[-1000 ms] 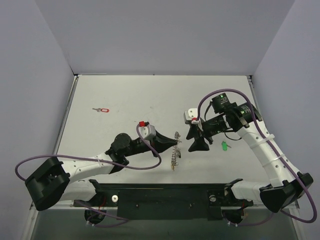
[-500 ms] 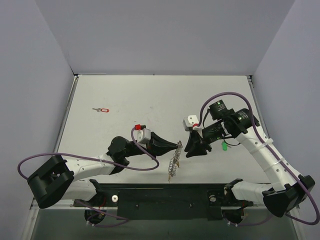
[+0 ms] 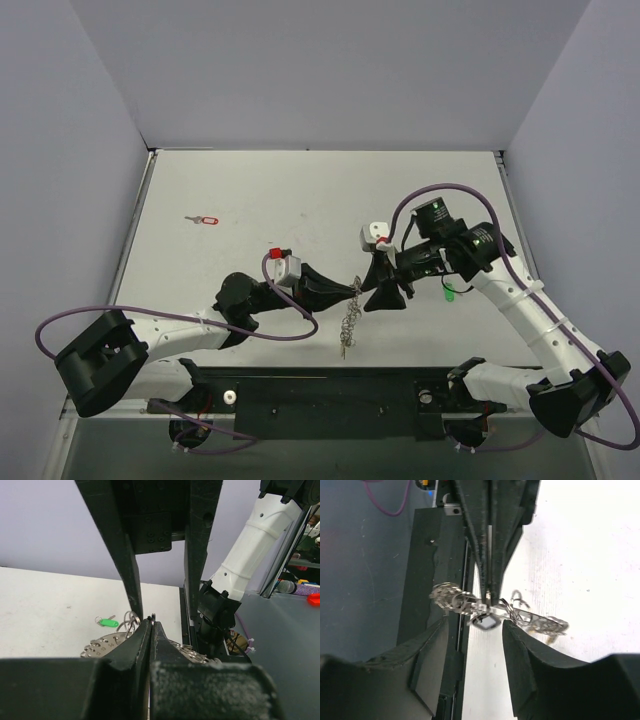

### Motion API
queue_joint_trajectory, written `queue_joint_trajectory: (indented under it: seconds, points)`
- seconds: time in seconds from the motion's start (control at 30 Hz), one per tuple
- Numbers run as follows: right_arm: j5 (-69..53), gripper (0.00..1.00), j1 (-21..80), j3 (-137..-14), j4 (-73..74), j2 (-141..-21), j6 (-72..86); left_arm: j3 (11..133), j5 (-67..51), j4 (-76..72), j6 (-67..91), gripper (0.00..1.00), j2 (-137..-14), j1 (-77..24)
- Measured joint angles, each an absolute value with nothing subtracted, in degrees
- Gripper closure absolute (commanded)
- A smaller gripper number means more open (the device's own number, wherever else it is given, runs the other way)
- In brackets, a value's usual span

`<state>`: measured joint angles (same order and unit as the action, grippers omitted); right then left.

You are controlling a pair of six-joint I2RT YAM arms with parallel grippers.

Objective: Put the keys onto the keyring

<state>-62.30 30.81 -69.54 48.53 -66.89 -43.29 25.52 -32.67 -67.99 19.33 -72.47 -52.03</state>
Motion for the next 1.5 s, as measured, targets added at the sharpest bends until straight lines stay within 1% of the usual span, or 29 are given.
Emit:
queue_joint_trajectory:
  seconds: [0.13, 0.27, 0.4, 0.47, 0.5, 0.63, 0.87, 1.07, 1.3, 1.5]
  points:
    - [-59.9, 0.47, 30.8, -68.7, 44.3, -66.9, -37.8, 25.5, -32.7, -68.0, 19.4, 1.0, -72.5, -52.0]
    - [-58.0, 0.47, 30.8, -67.5, 40.7, -66.9, -33.8, 25.5, -32.7, -68.0, 19.5, 1.0, -72.5, -52.0]
    - [-59.2, 0.51, 29.9, -66.8, 40.9, -66.9, -33.6, 25.3, -32.6, -68.0, 19.5, 1.0, -72.4, -52.0]
    - [-61.3, 0.56, 29.6, -67.0, 44.1, -66.8, -37.4, 24.9, -32.6, -67.9, 19.4, 1.0, -72.3, -52.0]
    - [-62.3, 0.61, 29.5, -67.4, 46.2, -66.8, -39.8, 24.7, -32.6, -67.6, 19.4, 1.0, -72.2, -52.0]
    - [-64.5, 0.68, 29.3, -69.1, 52.8, -66.6, -47.5, 24.3, -32.4, -67.2, 19.4, 1.0, -71.8, -52.0]
    - [-63.9, 0.7, 30.1, -72.0, 56.7, -67.6, -52.6, 24.2, -31.9, -67.2, 20.3, 1.0, -71.8, -52.1]
    - [-61.9, 0.7, 31.2, -75.2, 57.1, -71.7, -53.8, 24.2, -31.7, -67.9, 21.7, 1.0, -72.3, -52.2]
    - [-59.9, 0.71, 32.8, -75.3, 57.1, -73.4, -53.9, 24.2, -31.0, -68.1, 22.3, 1.0, -72.3, -52.4]
    - [-59.4, 0.75, 33.9, -76.3, 56.8, -74.6, -53.7, 24.2, -30.2, -68.1, 22.6, 1.0, -72.3, -52.5]
